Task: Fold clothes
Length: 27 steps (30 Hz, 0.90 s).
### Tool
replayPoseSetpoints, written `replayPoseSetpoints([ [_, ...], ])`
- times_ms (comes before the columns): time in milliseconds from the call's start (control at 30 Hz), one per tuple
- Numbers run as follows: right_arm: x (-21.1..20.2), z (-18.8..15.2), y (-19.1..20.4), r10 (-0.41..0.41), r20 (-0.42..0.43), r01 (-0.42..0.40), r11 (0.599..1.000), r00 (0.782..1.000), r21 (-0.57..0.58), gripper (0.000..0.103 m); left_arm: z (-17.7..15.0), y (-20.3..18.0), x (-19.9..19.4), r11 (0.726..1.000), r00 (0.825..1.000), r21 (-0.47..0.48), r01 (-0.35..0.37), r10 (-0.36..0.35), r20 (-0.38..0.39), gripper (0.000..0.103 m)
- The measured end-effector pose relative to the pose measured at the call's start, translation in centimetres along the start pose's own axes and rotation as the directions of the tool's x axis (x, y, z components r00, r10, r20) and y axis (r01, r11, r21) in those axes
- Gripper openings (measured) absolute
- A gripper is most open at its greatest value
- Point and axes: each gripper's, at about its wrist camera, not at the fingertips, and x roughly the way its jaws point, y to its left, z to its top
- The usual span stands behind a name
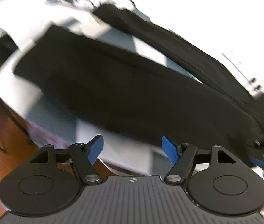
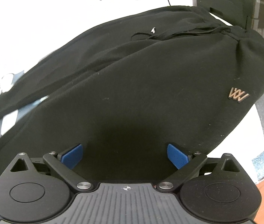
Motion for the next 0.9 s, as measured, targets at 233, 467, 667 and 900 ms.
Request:
replayPoseSetpoints([
  [233,-0.6,0.5,-1.7,-0.007,0.020,0.006,0.999,1.000,0.036,0.092,0.8,0.8,1.4,0.974,0.996,-0.207,0.087,-0.078,0.053,0.063],
  [467,-2.8,1.3,-6.2,0.049,0.118,-0.073,0.976,0.992,0.206,0.090,2.1,1.7,3.7,0.893,0.979,-0.407,0.193,-0.150,0.137,0.063],
  [667,-4.8,1.9,-13.3,-0.012,0.189,-0.061,0.924,0.982,0.378,0.087,2.7,0.4,4.3,0.886,0.986,-0.441,0.142,-0.087,0.143,0.017],
  [900,-4.1,2.1,-19.7,-0.061,0.272,-0.127,0.774,0.960,0.621,0.077,4.6,-3.7,1.2,0.961,0.984,-0.269,0.055,-0.007,0.178,0.011],
])
